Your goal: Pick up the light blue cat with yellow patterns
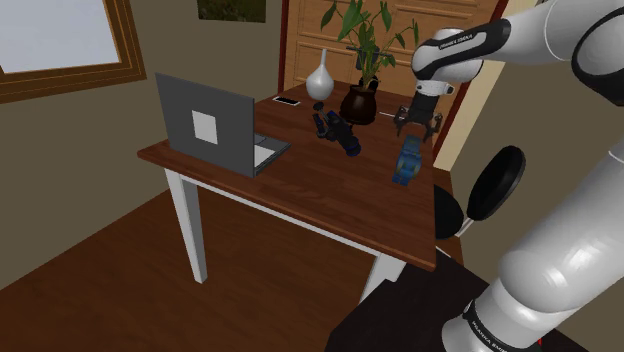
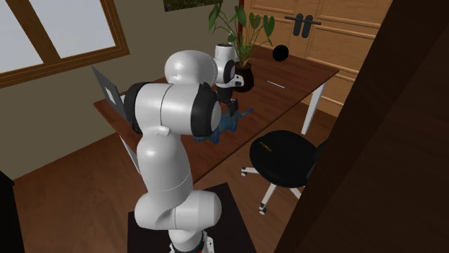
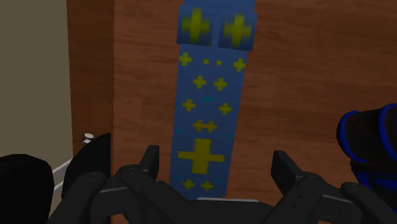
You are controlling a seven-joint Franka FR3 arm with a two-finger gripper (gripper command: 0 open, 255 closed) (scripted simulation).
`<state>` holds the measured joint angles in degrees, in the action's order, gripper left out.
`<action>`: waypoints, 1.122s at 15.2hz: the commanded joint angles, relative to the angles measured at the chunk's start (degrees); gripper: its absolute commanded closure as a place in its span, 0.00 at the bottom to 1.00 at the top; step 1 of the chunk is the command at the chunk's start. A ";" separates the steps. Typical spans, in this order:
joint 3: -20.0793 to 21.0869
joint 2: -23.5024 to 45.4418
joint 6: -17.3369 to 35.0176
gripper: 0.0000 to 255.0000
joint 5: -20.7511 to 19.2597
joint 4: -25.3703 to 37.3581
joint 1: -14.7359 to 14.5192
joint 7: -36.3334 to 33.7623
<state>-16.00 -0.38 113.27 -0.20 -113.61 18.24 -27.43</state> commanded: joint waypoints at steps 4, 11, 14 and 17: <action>-1.13 2.81 2.99 0.00 1.09 -0.15 1.15 -1.19; -1.14 4.08 6.44 1.00 1.55 -2.39 1.21 -0.86; -1.14 4.00 6.53 1.00 1.52 -2.56 1.21 -0.88; -1.14 3.90 6.54 1.00 1.48 -2.65 1.20 -0.90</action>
<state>-17.13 3.46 119.87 1.29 -116.17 19.44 -28.33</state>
